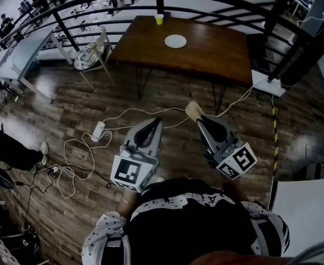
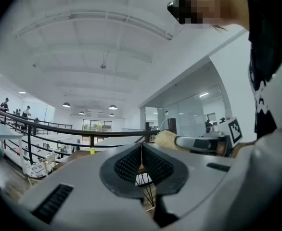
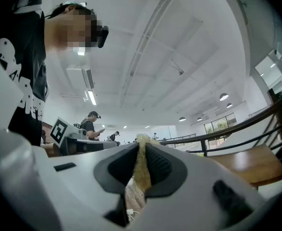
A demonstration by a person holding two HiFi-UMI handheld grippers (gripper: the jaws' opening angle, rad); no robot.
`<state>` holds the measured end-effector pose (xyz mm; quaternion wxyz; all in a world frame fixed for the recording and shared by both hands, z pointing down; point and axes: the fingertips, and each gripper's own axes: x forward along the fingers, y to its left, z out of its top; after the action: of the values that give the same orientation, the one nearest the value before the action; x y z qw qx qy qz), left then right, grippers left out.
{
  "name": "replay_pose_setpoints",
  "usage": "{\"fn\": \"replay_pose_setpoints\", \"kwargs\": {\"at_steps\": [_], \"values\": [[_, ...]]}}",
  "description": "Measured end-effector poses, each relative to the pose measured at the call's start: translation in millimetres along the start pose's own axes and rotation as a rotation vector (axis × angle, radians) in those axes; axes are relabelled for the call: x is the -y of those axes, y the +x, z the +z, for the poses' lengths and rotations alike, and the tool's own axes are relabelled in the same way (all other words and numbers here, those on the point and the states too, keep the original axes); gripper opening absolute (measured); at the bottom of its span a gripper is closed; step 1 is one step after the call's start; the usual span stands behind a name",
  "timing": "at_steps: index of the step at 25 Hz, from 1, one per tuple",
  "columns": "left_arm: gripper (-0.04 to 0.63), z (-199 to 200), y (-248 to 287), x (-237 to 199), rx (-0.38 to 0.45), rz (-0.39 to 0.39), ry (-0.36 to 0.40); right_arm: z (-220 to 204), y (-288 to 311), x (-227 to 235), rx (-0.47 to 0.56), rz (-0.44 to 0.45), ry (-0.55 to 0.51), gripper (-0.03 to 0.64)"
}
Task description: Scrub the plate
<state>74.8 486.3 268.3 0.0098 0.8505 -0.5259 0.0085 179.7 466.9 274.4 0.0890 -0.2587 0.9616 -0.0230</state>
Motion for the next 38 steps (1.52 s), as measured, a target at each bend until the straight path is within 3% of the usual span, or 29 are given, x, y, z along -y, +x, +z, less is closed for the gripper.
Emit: {"fn": "replay_pose_setpoints", "kwargs": {"at_steps": [8, 15, 26, 32, 38], "values": [[0.014, -3.0, 0.4, 4.7, -0.019, 0.016, -0.010, 2.0, -12.6, 6.4, 0.025, -0.021, 0.031, 0.049], [0.014, -10.2, 4.9, 17.5, -0.029, -0.011, -0.029, 3.1, -22.4, 1.1, 0.043, 0.015, 0.035, 0.049], [0.014, -13.9, 23.2, 39.3, -0.055, 0.005, -0.038, 1.8, -41.8, 17.3, 0.014, 0.028, 0.033, 0.049], [0.014, -15.6, 32.2, 56.0, -0.066, 0.015, -0.046, 5.9, -60.8, 35.1, 0.050, -0.007, 0.073, 0.049], [0.014, -23.1, 31.7, 75.2, -0.092, 0.019, -0.052, -1.6, -75.7, 30.5, 0.017, 0.030, 0.069, 0.049]]}}
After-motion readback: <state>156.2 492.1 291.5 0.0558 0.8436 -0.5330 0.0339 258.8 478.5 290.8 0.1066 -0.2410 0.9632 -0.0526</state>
